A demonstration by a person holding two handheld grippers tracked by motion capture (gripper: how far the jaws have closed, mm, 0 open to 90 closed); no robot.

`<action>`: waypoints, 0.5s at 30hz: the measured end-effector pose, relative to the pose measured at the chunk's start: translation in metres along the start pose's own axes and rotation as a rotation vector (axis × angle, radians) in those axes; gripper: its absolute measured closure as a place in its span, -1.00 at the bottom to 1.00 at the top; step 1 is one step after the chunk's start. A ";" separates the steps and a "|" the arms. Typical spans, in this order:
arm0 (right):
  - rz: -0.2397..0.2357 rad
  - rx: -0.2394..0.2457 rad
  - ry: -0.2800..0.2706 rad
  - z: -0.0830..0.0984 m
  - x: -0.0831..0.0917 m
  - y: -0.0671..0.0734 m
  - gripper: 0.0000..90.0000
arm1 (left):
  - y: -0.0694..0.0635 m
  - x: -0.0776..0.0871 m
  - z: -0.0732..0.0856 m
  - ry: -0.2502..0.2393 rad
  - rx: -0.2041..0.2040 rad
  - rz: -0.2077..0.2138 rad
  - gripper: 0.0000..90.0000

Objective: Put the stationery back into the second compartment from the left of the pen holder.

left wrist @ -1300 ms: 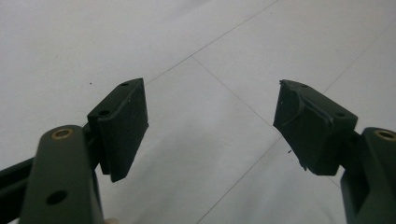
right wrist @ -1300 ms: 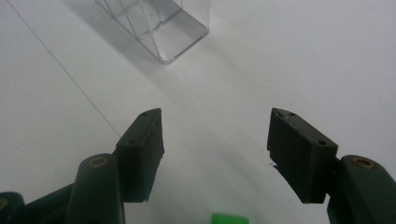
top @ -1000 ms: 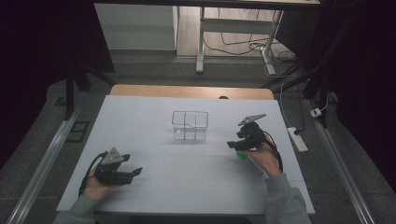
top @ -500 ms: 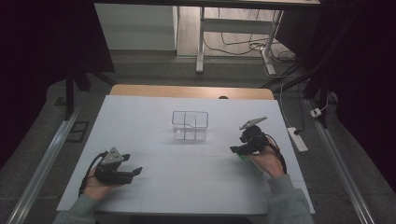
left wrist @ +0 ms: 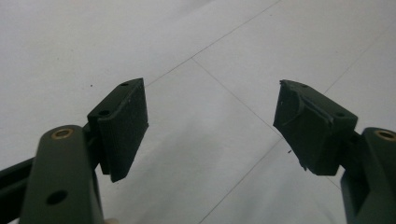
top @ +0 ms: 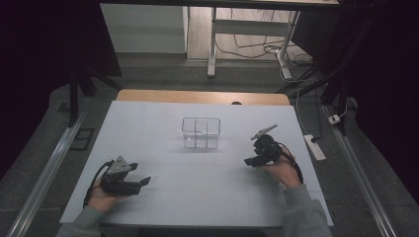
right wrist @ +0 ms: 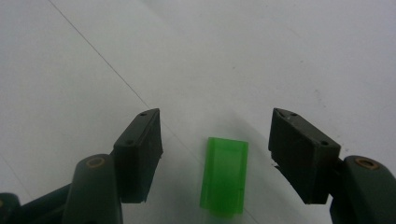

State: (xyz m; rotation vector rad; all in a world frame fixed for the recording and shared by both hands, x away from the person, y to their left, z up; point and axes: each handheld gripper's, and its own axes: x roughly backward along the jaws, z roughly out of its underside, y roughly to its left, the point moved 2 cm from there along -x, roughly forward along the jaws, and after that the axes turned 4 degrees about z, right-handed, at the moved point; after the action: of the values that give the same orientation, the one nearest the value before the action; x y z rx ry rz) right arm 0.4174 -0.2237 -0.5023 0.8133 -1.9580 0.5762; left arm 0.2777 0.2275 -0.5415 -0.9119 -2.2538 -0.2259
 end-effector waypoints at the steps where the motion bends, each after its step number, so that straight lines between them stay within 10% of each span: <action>1: 0.001 0.001 0.007 0.000 -0.001 0.001 -0.23 | 0.000 0.000 0.000 0.000 0.000 0.000 -0.43; 15: 0.058 0.007 0.118 0.007 -0.009 -0.004 -0.20 | 0.000 0.000 0.000 0.002 -0.003 0.001 -0.43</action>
State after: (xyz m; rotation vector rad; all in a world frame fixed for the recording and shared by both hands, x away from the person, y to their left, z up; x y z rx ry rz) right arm 0.4198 -0.2285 -0.5135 0.7132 -1.8774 0.6516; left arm 0.2777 0.2271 -0.5417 -0.9142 -2.2512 -0.2295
